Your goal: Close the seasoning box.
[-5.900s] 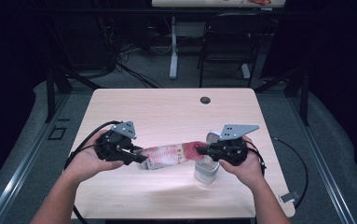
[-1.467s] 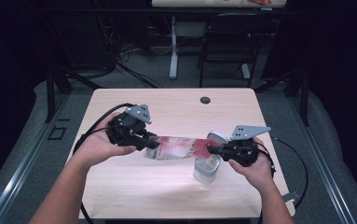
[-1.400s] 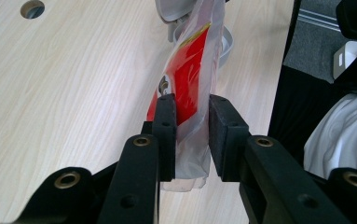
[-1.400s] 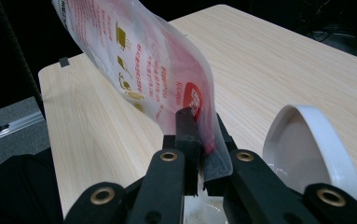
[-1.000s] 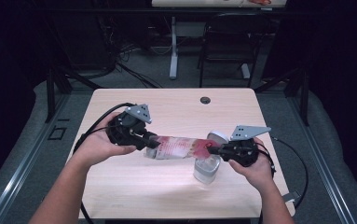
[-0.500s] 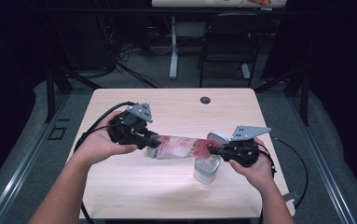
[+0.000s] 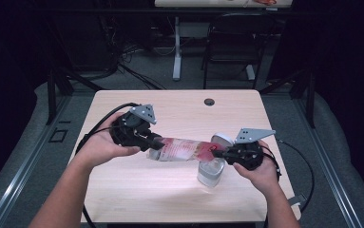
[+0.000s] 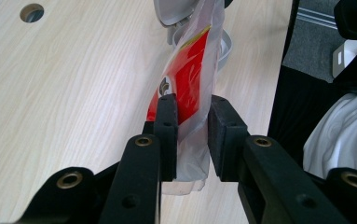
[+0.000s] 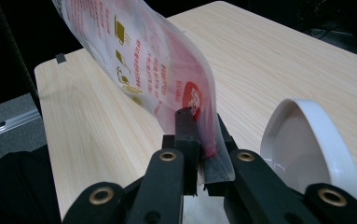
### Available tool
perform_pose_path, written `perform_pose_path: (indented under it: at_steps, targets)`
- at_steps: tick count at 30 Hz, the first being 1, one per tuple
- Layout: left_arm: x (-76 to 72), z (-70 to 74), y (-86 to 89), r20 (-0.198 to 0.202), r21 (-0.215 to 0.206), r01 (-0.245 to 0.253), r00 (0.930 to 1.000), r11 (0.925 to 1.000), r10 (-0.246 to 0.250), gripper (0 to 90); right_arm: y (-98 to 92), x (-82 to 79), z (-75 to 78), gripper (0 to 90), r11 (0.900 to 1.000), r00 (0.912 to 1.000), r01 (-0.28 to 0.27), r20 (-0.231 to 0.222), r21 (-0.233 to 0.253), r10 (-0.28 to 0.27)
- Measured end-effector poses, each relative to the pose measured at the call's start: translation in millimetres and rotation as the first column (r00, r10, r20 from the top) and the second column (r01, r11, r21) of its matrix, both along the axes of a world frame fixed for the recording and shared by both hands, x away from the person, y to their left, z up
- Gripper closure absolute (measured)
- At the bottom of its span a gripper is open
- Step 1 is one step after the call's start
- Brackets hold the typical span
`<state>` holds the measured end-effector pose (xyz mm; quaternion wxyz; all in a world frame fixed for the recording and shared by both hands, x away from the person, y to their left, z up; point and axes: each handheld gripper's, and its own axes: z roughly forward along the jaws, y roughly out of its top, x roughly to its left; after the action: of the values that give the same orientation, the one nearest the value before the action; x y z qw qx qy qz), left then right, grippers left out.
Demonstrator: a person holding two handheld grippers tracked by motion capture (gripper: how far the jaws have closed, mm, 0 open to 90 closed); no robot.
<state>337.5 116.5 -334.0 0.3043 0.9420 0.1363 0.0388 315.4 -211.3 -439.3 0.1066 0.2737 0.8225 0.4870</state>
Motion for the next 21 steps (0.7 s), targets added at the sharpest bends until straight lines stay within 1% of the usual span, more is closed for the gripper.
perform_pose_path:
  at_steps: [12,19,21]
  targets:
    - [0.9,1.1,-2.0,0.001,-0.002,0.003,1.0000,1.0000,-0.003,76.1,-0.7,0.7,-2.0,87.1,1.000,1.0000,0.002,-0.005,0.002,-0.002]
    - [1.0,2.6,-3.3,0.006,0.004,0.007,1.0000,1.0000,-0.007,76.6,-1.2,0.6,-2.0,87.4,1.000,1.0000,0.002,-0.007,-0.001,-0.002]
    - [0.9,2.8,-4.0,0.007,-0.001,0.006,1.0000,1.0000,-0.006,76.6,-1.2,0.4,-1.9,87.5,1.000,1.0000,0.002,-0.007,-0.002,-0.002]
